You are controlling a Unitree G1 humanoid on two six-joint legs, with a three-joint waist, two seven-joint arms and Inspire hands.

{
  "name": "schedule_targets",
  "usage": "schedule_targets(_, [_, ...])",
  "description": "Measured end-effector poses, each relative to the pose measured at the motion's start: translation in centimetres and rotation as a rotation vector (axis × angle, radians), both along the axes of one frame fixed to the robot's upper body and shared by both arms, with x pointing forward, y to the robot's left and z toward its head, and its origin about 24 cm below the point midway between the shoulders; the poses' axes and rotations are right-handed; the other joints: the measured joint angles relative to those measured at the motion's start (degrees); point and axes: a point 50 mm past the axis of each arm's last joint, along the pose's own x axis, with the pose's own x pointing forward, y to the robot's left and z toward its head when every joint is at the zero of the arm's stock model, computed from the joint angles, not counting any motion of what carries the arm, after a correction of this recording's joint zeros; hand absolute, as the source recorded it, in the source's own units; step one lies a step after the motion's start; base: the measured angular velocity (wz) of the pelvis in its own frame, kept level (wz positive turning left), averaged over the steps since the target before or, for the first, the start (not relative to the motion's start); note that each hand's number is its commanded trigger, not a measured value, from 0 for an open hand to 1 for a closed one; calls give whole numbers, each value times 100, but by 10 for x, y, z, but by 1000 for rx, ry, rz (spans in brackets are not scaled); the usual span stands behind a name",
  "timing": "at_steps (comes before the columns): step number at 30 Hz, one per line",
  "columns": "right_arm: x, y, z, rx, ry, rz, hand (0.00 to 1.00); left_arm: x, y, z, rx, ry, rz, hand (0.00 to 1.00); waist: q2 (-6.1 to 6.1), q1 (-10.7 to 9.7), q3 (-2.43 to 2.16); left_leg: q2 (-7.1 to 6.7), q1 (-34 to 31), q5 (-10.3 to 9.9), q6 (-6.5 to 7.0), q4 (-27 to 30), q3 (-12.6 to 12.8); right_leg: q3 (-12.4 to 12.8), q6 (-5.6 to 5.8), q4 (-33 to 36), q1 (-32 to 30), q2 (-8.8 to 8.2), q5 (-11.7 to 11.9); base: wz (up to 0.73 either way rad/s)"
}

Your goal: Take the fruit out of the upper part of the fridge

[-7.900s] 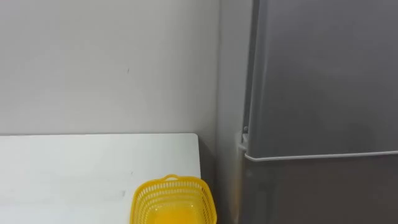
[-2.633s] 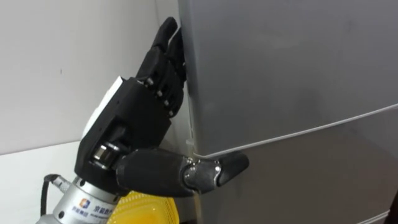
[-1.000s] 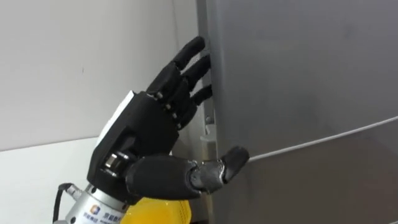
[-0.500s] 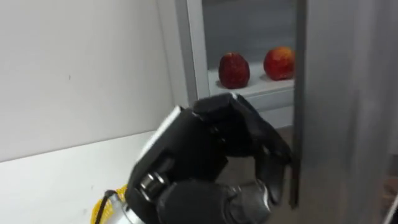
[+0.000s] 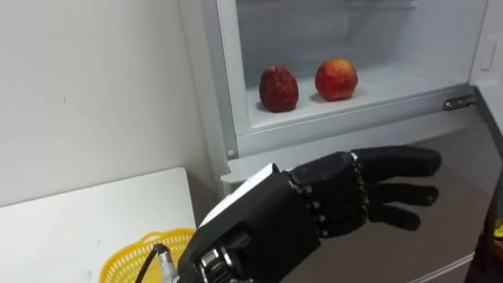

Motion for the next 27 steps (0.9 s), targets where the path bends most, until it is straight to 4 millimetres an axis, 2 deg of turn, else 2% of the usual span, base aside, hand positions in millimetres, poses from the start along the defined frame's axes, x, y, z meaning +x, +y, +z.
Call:
schedule_targets(15, [0,0,0,1,-6,-14,0,0,-2,4,-5,-16,-11,0,-8,-5,1,2,5,0,0,-1,30,34,-2,3,-11,6,2,0])
schedule_targets(21, [0,-2,1,-9,-6,-22,0,0,-6,3,10,-12,-17,0,-8,-26,0,13,2,0,0,-2,146,163,-2,13,-48,27,6,-9])
schedule_targets(27, [0,-6,2,-13,-5,-24,0,2,-9,1,53,-18,-6,0,-6,-168,-5,12,-24,0,0,4,211,239,-1,22,-123,31,12,-8])
